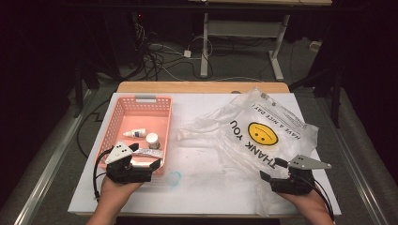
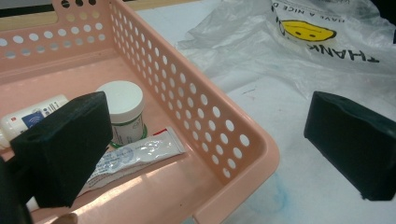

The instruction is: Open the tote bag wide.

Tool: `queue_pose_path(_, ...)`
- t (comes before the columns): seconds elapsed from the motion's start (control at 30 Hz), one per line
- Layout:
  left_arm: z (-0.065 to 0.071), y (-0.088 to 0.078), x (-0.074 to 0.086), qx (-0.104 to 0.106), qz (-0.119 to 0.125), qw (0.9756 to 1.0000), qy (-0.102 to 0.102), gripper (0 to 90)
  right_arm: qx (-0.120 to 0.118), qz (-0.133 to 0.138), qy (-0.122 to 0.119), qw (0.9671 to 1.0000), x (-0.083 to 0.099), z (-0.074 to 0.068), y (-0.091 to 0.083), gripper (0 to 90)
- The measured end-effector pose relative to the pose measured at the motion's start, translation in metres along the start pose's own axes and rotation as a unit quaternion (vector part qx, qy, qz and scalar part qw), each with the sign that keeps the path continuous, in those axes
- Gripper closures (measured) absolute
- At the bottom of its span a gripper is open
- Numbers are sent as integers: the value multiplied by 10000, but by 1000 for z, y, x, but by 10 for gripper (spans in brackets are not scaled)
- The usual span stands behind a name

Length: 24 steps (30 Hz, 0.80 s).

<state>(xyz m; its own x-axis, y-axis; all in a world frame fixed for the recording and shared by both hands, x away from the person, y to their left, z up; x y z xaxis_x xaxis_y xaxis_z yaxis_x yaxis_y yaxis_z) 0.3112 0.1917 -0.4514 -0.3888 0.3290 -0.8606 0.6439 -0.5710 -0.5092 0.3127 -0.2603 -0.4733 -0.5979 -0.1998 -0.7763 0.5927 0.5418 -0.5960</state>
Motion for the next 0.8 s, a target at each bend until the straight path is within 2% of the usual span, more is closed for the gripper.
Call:
queue_pose_path(0.07, 1, 0, 0, -32, 74, 10000, 27, 5, -79, -66, -65, 9999, 0, -4, 3, 264)
queue_pose_path(0.1, 3, 1, 0, -42, 79, 9999, 69, 6, -201, -242, -170, 9994, 2, -11, 9, 327)
queue_pose_path(0.17, 6, 2, 0, -24, 67, 9999, 95, 5, -141, -405, -312, 9986, 4, -16, 15, 393)
queue_pose_path(0.2, 7, 2, 0, 30, 46, 9999, 104, 5, -141, -405, -312, 9986, 4, -16, 15, 393)
queue_pose_path(0.27, 6, 2, 1, 72, -1, 10000, 65, 5, -71, -605, -345, 9975, 8, -17, 24, 472)
queue_pose_path(0.3, 5, 1, 1, 146, -2, 9999, -54, 5, -66, -702, -322, 9970, 10, -17, 28, 489)
queue_pose_path(0.43, 4, 0, 0, 212, 69, 9997, -63, 5, 62, -924, -384, 9950, 14, -17, 38, 598)
queue_pose_path(0.57, 2, 2, 4, 213, 26, 9997, -78, 6, 120, -898, -468, 9948, 14, -20, 44, 770)
queue_pose_path(0.6, 1, 2, 4, 205, 44, 9997, -97, 6, 120, -898, -468, 9948, 14, -20, 44, 770)
queue_pose_path(0.63, 1, 1, 4, 196, 56, 9997, -102, 6, 164, -916, -573, 9940, 14, -24, 47, 840)
queue_pose_path(0.73, 1, -1, 3, 112, 131, 9998, -107, 5, 174, -866, -652, 9940, 11, -31, 50, 897)
queue_pose_path(0.8, 0, -2, 3, 102, 157, 9997, -124, 5, 155, -741, -671, 9949, 6, -36, 53, 900)
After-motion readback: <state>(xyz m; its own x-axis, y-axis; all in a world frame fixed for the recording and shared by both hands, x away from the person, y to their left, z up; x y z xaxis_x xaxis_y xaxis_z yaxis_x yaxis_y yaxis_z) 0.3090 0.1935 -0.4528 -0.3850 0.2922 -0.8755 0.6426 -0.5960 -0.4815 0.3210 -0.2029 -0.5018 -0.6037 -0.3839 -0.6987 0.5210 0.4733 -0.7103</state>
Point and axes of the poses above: each handheld gripper's, and its own axes: y roughly forward along the jaws, x roughly out of its underside, z roughly to its right, the point moved 4 cm from there along y, roughly forward along the jaws, and after that the axes turned 10 degrees about y, right-handed, at the moved point
